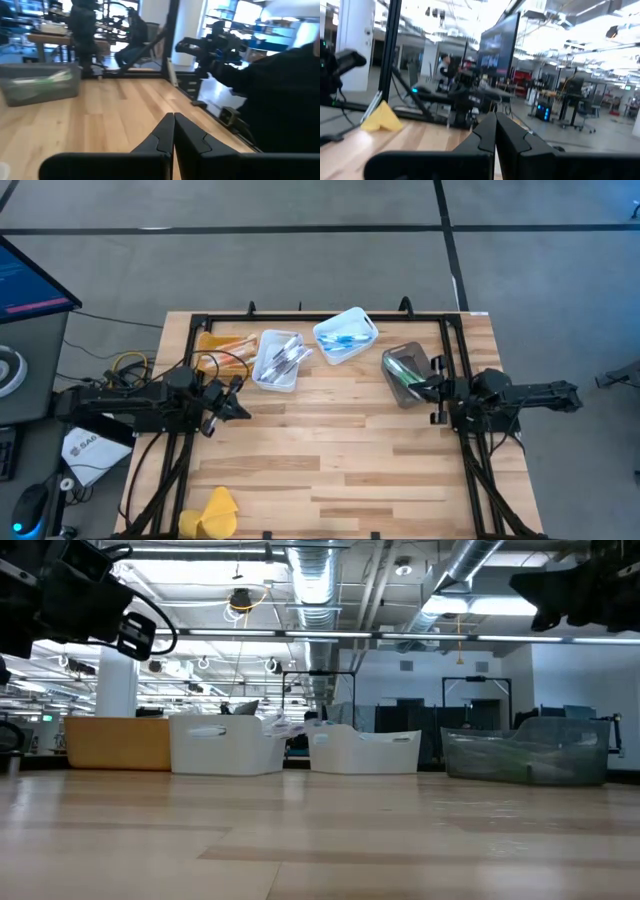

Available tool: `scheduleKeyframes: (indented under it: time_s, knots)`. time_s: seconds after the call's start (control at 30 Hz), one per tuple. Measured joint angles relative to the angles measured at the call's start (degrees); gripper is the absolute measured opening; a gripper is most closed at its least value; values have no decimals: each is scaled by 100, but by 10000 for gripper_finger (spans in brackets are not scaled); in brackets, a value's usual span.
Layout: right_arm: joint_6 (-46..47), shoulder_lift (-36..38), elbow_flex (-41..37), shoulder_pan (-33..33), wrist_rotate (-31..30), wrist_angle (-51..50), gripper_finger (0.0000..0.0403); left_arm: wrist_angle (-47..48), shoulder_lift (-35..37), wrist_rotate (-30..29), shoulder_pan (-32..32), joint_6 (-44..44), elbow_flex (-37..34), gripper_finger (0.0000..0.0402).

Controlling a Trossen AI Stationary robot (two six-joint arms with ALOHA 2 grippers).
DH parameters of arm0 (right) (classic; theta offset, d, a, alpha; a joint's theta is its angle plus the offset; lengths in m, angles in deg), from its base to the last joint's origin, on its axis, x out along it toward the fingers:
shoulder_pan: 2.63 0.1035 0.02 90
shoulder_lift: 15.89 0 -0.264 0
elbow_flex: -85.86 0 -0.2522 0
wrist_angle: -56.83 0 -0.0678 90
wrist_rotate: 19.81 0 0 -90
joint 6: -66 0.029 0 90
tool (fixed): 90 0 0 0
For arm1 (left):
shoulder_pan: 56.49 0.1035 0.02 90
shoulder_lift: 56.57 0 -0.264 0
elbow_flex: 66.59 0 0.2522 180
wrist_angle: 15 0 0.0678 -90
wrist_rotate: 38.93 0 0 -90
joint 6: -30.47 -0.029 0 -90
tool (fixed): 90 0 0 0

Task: Pick & Place Toothbrushes
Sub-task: Return to Home Position

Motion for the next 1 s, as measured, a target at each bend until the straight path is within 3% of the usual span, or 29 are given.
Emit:
scheduleKeyframes:
  time_s: [0.5,1.0]
  knots:
    - [0,-15,66,2,1,-41,0,-42,64,0,-326,2,0,1]
    - [0,-23,83,2,1,-41,0,-67,1024,0,-326,2,0,1]
